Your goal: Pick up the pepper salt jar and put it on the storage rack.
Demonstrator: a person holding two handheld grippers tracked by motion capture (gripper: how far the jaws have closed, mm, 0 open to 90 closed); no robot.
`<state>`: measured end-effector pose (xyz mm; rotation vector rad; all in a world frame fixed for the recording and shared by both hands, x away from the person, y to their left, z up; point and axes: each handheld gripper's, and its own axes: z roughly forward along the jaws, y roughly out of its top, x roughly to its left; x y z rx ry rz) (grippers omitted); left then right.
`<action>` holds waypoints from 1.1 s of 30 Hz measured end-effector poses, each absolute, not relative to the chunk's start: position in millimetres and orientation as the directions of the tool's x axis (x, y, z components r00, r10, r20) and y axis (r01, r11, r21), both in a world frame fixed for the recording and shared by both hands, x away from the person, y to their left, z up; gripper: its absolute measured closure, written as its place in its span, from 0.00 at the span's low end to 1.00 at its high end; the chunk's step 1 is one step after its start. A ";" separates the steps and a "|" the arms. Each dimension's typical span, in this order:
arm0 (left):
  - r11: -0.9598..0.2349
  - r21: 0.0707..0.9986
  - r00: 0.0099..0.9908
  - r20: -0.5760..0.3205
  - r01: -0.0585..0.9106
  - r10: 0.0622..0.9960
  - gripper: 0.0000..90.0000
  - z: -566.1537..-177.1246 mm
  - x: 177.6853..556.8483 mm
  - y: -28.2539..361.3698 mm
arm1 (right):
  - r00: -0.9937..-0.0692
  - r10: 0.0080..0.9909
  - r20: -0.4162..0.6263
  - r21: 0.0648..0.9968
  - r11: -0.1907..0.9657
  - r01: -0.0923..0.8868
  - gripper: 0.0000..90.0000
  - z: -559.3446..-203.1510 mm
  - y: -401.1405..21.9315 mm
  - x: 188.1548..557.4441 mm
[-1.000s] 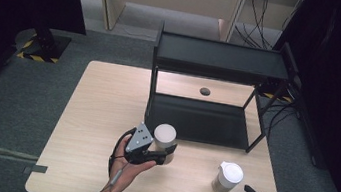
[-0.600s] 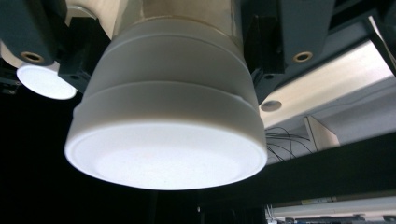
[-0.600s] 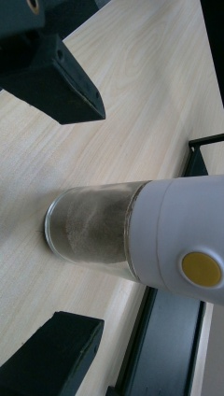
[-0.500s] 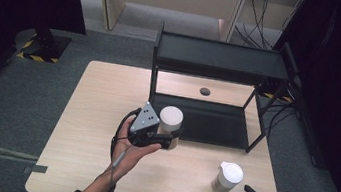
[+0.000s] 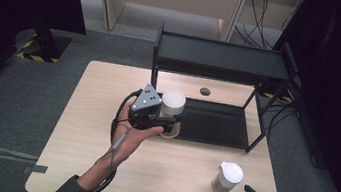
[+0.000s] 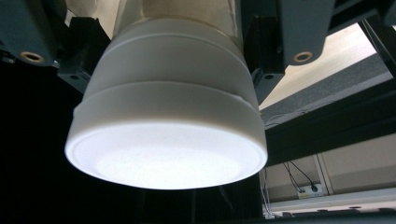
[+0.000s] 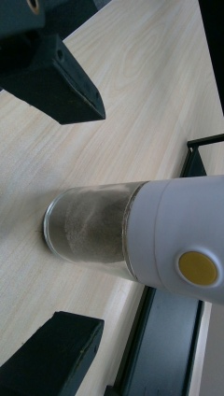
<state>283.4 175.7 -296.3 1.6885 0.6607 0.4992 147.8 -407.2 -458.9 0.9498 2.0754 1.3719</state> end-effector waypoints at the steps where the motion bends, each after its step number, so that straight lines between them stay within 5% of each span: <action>1: -0.143 0.977 0.747 -0.024 0.159 0.664 0.39 -293.8 284.2 176.4 | -0.647 0.762 -0.012 0.922 0.258 0.287 0.03 -458.9 -407.3 147.8; 33: -0.154 0.978 0.743 -0.002 0.142 0.669 0.39 -211.0 307.8 174.6 | -0.647 0.762 -0.007 0.925 0.251 0.286 0.03 -459.0 -408.3 147.5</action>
